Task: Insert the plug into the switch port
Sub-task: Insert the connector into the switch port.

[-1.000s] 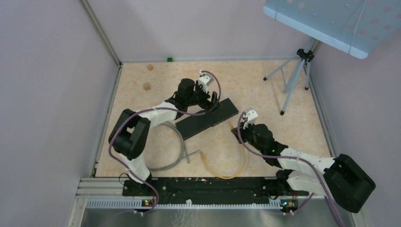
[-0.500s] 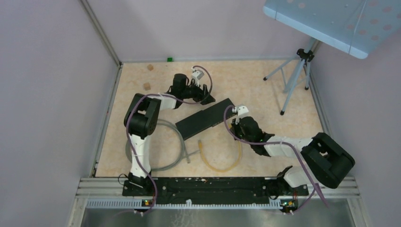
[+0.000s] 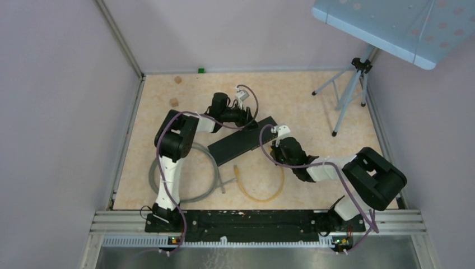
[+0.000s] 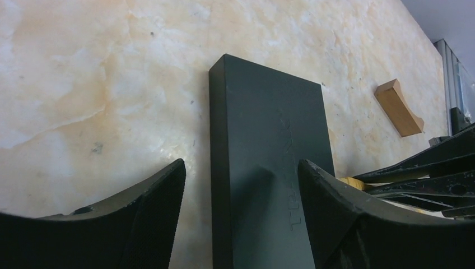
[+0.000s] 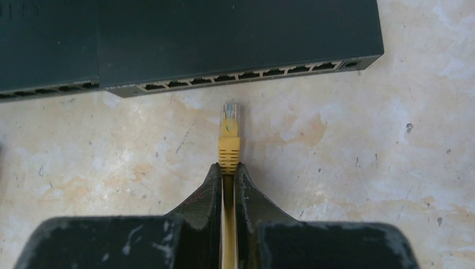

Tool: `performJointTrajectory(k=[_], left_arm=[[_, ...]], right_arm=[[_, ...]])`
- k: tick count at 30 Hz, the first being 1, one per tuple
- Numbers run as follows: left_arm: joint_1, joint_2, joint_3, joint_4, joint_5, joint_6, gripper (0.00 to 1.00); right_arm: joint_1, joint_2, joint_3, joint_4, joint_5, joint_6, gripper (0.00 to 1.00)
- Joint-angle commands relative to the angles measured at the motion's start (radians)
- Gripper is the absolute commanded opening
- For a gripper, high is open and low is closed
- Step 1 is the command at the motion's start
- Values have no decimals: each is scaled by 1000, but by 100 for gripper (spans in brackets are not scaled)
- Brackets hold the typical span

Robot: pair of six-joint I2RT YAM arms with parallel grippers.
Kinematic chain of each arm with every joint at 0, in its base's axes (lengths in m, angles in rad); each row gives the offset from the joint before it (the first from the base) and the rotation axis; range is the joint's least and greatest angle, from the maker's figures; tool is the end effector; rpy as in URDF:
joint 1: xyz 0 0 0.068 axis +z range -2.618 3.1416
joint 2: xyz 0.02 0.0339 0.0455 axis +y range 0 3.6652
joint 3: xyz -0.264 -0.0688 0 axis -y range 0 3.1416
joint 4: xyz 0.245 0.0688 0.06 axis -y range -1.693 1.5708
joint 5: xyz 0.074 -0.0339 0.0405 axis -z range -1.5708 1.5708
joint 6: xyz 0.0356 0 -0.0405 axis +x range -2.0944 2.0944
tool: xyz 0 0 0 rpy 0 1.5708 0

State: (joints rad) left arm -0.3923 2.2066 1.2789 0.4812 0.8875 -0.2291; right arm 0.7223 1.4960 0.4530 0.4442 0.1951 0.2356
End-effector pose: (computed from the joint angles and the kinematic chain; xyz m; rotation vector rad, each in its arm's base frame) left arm 0.4133 -0.2009 0.1242 0.7531 1.9270 -1.2788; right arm 0.2037 0.1703 0.1339 -0.4147 2.1367 0.3404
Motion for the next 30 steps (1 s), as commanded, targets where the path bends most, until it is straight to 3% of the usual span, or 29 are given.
performJointTrajectory(k=[1,11,30], left_arm=[[-36,22,50,-50,-28,66,77],[-47,65,68,-86,-31,71,70],[-61,74,66,-132,-62,117,68]], right_arm=[[-25,23,29,46,-9,-17,0],[-56,-7,26,51,-11,-11,0],[-66,11,73,68,-46,-28,0]])
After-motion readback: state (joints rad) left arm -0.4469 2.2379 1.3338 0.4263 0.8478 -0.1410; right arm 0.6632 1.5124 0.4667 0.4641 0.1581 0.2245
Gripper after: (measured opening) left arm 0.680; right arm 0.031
